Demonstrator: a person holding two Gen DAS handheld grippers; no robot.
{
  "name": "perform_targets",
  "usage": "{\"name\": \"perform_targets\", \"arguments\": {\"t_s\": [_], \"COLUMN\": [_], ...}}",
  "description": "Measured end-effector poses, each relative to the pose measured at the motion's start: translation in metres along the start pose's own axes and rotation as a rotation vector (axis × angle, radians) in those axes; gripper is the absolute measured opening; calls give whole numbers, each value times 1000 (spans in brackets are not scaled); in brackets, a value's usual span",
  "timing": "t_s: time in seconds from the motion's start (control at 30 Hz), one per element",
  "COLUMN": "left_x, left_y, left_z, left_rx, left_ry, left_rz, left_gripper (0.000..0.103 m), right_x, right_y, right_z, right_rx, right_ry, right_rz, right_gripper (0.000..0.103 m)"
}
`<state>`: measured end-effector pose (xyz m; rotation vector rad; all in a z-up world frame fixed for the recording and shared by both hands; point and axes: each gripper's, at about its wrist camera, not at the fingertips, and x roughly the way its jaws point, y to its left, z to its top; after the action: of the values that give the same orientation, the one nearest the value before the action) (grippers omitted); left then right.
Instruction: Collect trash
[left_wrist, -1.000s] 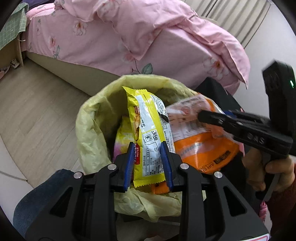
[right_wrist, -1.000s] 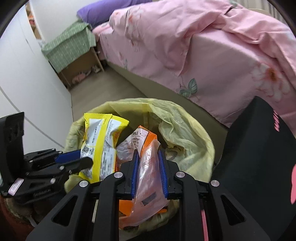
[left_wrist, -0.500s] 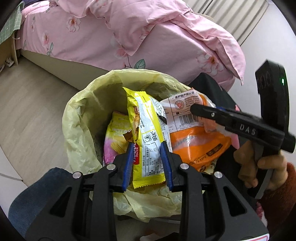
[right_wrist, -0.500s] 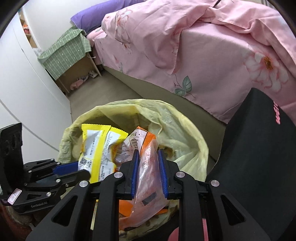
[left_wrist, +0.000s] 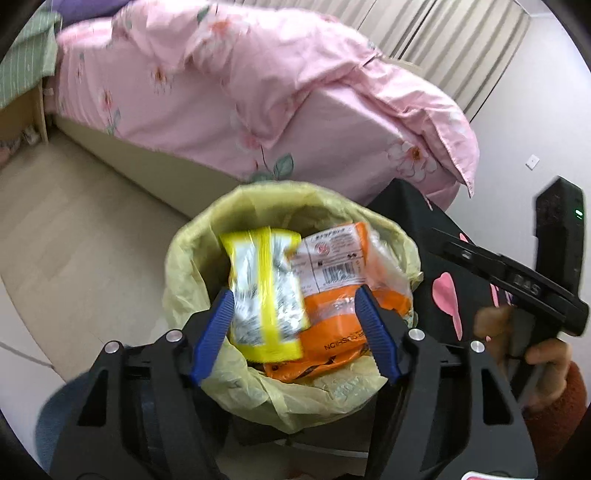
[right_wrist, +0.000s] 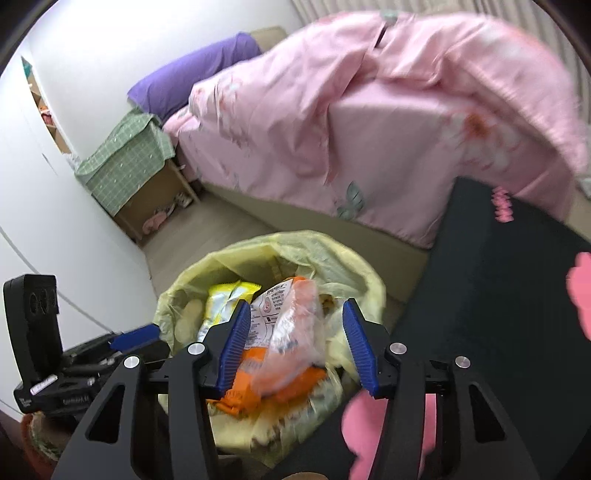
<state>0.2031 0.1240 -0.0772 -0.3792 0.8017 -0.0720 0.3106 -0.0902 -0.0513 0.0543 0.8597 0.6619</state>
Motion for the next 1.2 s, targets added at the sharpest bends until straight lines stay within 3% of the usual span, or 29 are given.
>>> {"name": "perform_targets", "arguments": {"t_s": [0.2, 0.27, 0.57, 0.67, 0.9, 1.2], "left_x": [-48, -67, -126, -142, -178, -192], "left_y": [-36, -51, -117, -128, -143, -149], "left_z": [-11, -24, -90, -105, -131, -142], "left_rx": [118, 167, 358, 369, 394, 393], "left_ry": [-100, -138, -107, -116, -209, -194], "left_rz": [46, 63, -43, -32, 74, 86], "left_gripper": [66, 66, 66, 66, 66, 66], "right_x": [-93, -120, -226, -241, -278, -297], "right_y": [18, 25, 57, 59, 69, 80], "right_z": [-41, -59, -159, -177, -226, -260], "right_rx": [-50, -69, -72, -39, 70, 119], "right_ry": [-128, -157, -233, -227, -280, -303], "right_rz": [-128, -172, -344, -382, -439, -443], "right_gripper": [51, 57, 59, 59, 60, 60]}}
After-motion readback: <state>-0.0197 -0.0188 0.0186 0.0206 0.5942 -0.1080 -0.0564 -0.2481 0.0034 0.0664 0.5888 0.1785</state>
